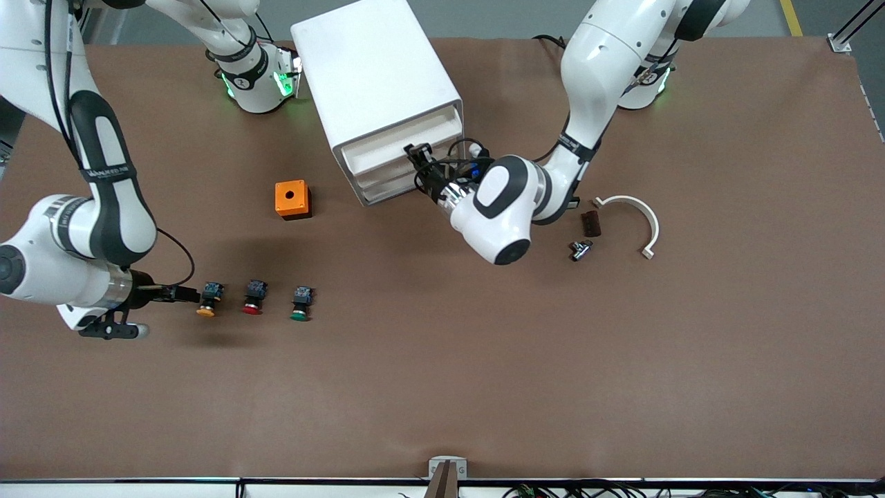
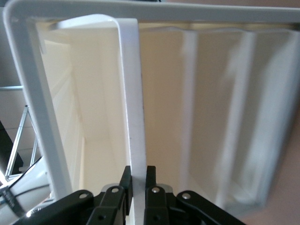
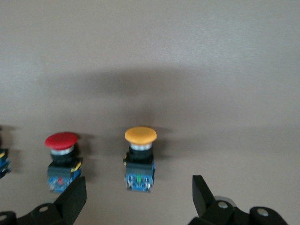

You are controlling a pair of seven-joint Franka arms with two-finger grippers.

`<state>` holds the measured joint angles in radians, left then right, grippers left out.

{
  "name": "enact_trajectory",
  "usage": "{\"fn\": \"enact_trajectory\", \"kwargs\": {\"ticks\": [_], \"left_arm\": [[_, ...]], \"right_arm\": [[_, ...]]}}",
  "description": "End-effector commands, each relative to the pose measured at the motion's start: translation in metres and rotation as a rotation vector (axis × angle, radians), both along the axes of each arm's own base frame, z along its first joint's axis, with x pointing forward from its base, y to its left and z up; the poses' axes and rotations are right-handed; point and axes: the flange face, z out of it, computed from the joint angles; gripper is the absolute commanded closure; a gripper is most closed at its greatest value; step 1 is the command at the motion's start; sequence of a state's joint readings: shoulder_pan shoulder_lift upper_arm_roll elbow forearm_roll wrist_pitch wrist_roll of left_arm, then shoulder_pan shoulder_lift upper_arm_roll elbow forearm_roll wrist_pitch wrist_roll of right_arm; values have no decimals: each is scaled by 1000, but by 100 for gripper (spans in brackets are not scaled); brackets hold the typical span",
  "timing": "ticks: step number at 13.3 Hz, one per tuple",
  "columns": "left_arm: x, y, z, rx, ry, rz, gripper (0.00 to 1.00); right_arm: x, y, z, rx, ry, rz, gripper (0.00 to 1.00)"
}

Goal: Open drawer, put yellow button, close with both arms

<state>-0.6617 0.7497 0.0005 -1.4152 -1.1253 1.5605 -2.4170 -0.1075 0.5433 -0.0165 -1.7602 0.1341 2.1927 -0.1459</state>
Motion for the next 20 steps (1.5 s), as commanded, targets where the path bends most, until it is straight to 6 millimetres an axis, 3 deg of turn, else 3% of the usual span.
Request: {"fn": "enact_trajectory", "kwargs": {"ticks": [1, 5, 6, 8, 9, 11, 15, 16, 18, 20], "left_arm": [[45, 28, 4, -52, -84, 66, 91], [74, 55, 9, -92, -148, 111, 86], [78, 59, 9, -92, -149, 119, 73], [82, 64, 12, -93, -152, 127, 14], [86, 68, 14, -93, -157, 136, 3], [104, 84, 24, -104, -187, 161, 1], [148, 156, 36, -142, -353, 183, 1], [159, 178, 38, -117, -395, 186, 1], [181, 219, 66, -41, -539, 142, 1], [190, 247, 77, 28, -613, 102, 1]], "right_arm": [[-10, 10, -24, 3, -10, -12, 0], [-23, 18, -45, 7, 26, -5, 0], [-25, 18, -48, 7, 33, -5, 0], [-28, 19, -57, 8, 45, -4, 2], [-33, 19, -63, 6, 48, -5, 3], [-37, 25, -69, 2, 41, 2, 13], [-38, 28, -68, 4, 52, 10, 48], [-37, 29, -67, 6, 57, 12, 61], [-31, 27, -60, 6, 47, 21, 90], [-27, 25, -48, 5, 28, 17, 97]]}}
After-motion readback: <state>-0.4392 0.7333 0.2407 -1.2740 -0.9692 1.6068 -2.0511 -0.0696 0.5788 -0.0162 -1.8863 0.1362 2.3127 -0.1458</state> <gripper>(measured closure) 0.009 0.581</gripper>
